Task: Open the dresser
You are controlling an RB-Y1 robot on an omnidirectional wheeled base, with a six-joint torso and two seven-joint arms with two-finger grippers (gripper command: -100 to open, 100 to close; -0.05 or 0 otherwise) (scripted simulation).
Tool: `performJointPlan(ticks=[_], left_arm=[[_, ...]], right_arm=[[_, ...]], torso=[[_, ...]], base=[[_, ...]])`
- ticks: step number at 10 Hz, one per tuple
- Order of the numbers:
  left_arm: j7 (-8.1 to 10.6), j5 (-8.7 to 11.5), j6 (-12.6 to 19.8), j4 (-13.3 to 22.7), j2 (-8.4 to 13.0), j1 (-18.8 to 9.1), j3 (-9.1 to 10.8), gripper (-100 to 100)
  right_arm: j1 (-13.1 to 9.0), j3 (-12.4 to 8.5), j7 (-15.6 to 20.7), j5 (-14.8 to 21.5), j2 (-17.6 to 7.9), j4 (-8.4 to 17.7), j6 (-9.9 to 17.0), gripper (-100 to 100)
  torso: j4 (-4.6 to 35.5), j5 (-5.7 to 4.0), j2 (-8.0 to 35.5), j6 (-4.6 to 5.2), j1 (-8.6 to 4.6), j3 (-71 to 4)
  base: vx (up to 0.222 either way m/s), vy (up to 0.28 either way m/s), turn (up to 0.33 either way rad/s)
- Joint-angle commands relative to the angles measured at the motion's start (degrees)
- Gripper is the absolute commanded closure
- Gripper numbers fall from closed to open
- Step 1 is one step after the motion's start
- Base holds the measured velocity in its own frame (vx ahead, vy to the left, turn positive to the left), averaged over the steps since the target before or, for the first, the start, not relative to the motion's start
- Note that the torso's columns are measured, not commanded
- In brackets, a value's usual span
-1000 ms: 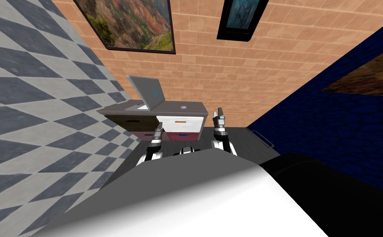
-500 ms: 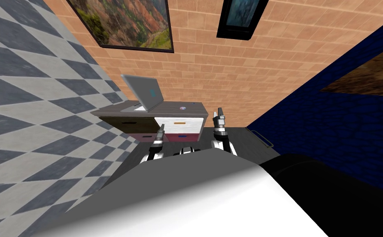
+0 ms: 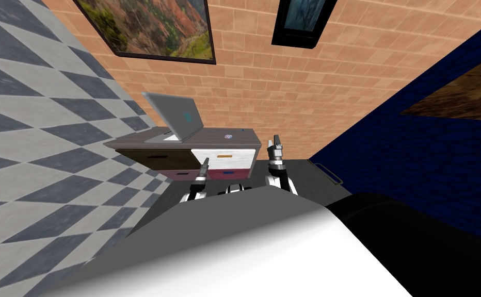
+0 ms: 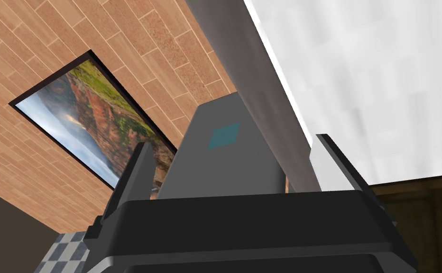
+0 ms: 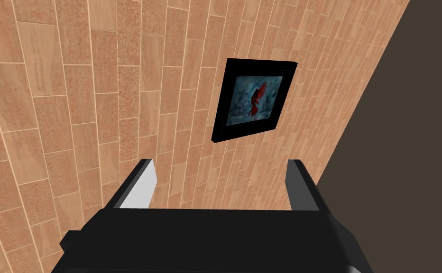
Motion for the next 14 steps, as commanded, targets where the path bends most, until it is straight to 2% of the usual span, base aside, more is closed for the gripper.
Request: performJointPlan(ticks=[1, 4, 5, 10, 12, 14], left_arm=[[-0.51, -0.31, -1.02, 4.61, -0.27, -1.25, -0.26, -100], [-0.94, -0.6, -2.05, 9.94, -0.92, -2.85, -0.48, -100], [-0.94, -0.6, -2.05, 10.1, -0.92, -2.85, -0.48, -100], [-1.56, -1.01, -3.54, 18.09, -3.52, -5.18, -0.79, -100], [-1.7, -1.09, -3.86, 19.87, -4.71, -5.7, -0.86, -100], [-1.53, -1.07, -2.04, 18.44, -4.43, -6.34, -0.77, -100]], right_arm=[[0.0, 0.0, 0.0, 0.0, 0.0, 0.0, 0.0, 0], [0.0, 0.0, 0.0, 0.0, 0.0, 0.0, 0.0, 0], [0.0, 0.0, 0.0, 0.0, 0.0, 0.0, 0.0, 0], [0.0, 0.0, 0.0, 0.0, 0.0, 0.0, 0.0, 0], [0.0, 0.0, 0.0, 0.0, 0.0, 0.0, 0.0, 0], [0.0, 0.0, 0.0, 0.0, 0.0, 0.0, 0.0, 0]], torso=[[-0.01, 0.01, -0.03, 0.0, 0.01, -0.02], [0.0, 0.0, 0.01, 0.0, 0.0, 0.0], [0.0, 0.0, 0.0, 0.0, -0.02, 0.0], [-0.01, 0.0, -0.03, 0.0, 0.01, -0.02], [0.0, 0.0, 0.01, 0.0, -0.02, 0.0], [0.02, 0.0, 0.1, -0.01, 0.02, 0.05]], base=[[0.072, -0.008, -0.031], [0.07, -0.007, -0.035], [0.049, 0.0, -0.008], [0.055, -0.002, -0.03], [0.049, -0.005, -0.017], [0.036, -0.005, -0.011]])
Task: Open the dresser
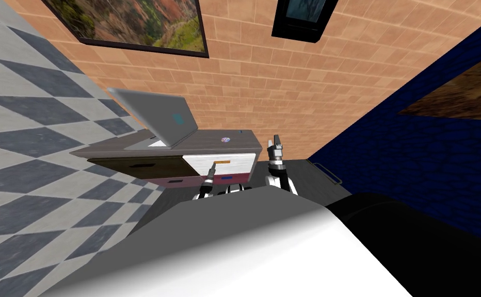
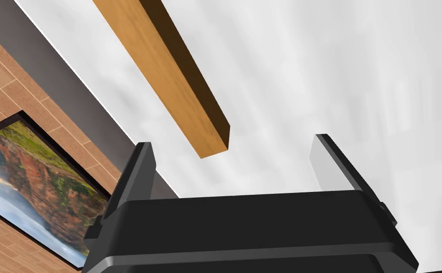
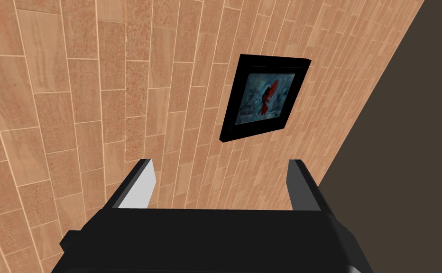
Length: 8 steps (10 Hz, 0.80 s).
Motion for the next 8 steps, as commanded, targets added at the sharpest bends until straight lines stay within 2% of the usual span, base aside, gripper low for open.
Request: performJointPlan(ticks=[1, 2, 3, 5, 8], left_arm=[[0.29, 0.05, 2.31, -1.29, 0.1, -1.06, 0.15, -100], [0.22, 0.05, 1.51, -0.95, 0.12, -0.71, 0.11, -100], [0.0, 0.0, 0.0, 0.0, 0.0, 0.0, 0.0, 100], [0.47, -0.03, 1.37, -1.5, 0.23, -0.71, -0.26, 100], [0.79, -0.16, 2.73, -2.21, 0.52, -0.37, -0.55, 100]], right_arm=[[0.0, 0.0, 0.0, 0.0, 0.0, 0.0, 0.0, 0], [0.01, 0.0, 0.0, 0.0, 0.0, 0.0, 0.0, 0], [0.0, 0.0, 0.0, 0.0, 0.0, 0.0, 0.0, 0], [-0.01, 0.01, 0.0, 0.0, 0.0, 0.01, 0.0, 0], [-0.03, 0.0, 0.0, 0.0, 0.0, 0.01, 0.01, 0]], torso=[[-0.02, -0.01, -0.14, 0.01, -0.04, -0.07], [-0.06, -0.01, -0.21, 0.0, -0.03, -0.13], [-0.03, 0.0, -0.07, 0.0, 0.0, -0.05], [-0.36, 0.15, -0.24, -0.09, 0.21, -0.06], [-0.21, 0.08, -0.1, 0.0, 0.04, -0.03]], base=[[0.077, -0.008, -0.014], [0.033, -0.002, -0.001], [-0.046, 0.006, 0.022], [-0.07, 0.0, 0.004], [-0.178, 0.001, 0.021]])
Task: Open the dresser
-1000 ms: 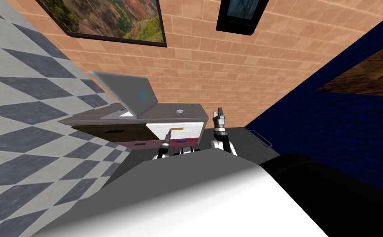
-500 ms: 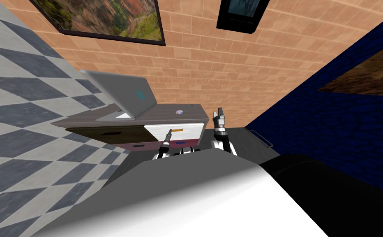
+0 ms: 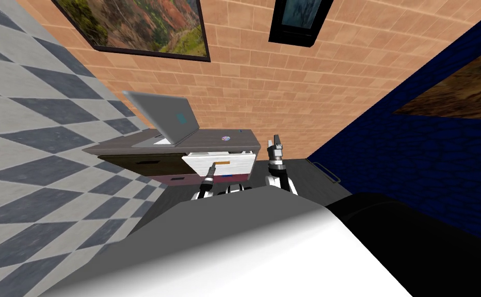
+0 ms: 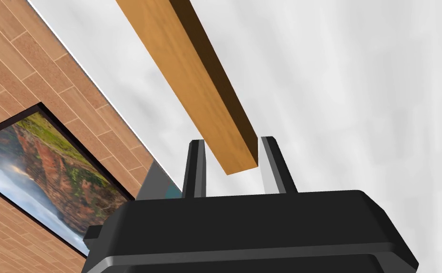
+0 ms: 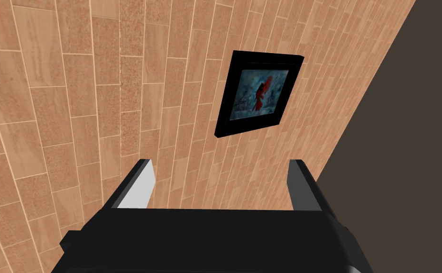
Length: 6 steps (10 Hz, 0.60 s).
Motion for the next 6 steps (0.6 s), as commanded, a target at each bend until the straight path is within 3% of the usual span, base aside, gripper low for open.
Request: performJointPlan(ticks=[1, 6], left_arm=[[0.1, -0.01, 0.3, 0.22, 0.1, -0.19, -0.01, 100], [0.66, -0.29, 1.47, -0.85, 0.71, 1.34, -0.88, 100]], right_arm=[[0.0, 0.0, 0.0, 0.0, 0.0, 0.0, 0.0, 0], [0.0, 0.0, 0.0, 0.0, 0.0, 0.0, 0.0, 0]], torso=[[-0.05, 0.0, -0.15, 0.02, -0.01, -0.09], [-0.04, 0.02, -0.05, -0.02, 0.07, -0.02]], base=[[-0.093, 0.002, 0.004], [-0.183, 0.019, 0.019]])
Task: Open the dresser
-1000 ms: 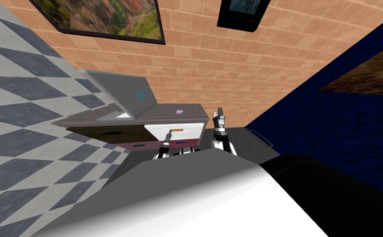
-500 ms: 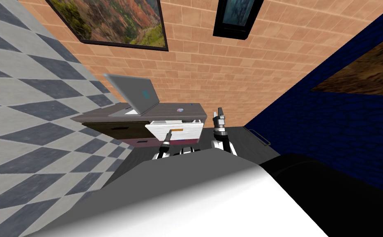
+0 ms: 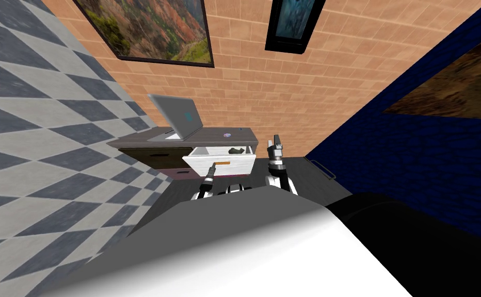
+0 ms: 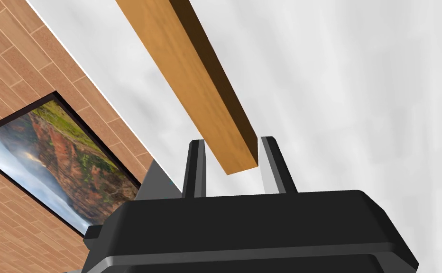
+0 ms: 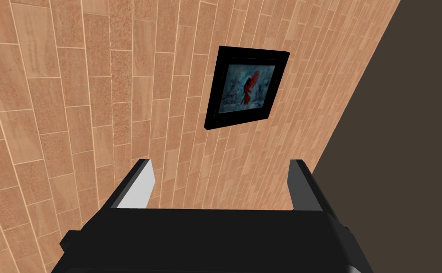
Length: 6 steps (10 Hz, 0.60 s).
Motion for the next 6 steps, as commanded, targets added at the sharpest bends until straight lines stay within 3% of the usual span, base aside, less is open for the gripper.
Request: performJointPlan(ticks=[1, 2, 3, 6], left_arm=[[-0.03, -0.06, -0.15, 0.2, -0.06, 0.17, -0.13, 100], [0.44, -0.06, 2.61, -1.29, 0.18, -0.92, -0.2, -100], [0.44, -0.06, 2.61, -1.29, 0.18, -0.92, -0.2, -100], [1.14, -0.04, 6.79, -3.71, 0.58, -2.78, -0.2, -100]], right_arm=[[0.0, 0.0, 0.0, 0.0, 0.0, 0.0, 0.0, 0], [0.02, 0.0, 0.0, 0.0, 0.0, 0.0, 0.0, 0], [0.02, 0.0, 0.0, 0.0, 0.0, -0.01, -0.01, 0], [0.03, 0.0, 0.0, 0.0, 0.0, -0.01, -0.01, 0]], torso=[[-0.08, 0.03, -0.15, 0.0, 0.04, -0.08], [0.03, -0.07, -0.51, 0.02, -0.04, -0.31], [0.09, -0.12, -0.44, 0.03, -0.12, -0.32], [0.26, -0.12, 0.05, 0.05, -0.15, -0.01]], base=[[-0.108, 0.011, -0.001], [-0.067, 0.005, -0.005], [-0.055, 0.006, -0.002], [-0.039, 0.002, -0.004]])
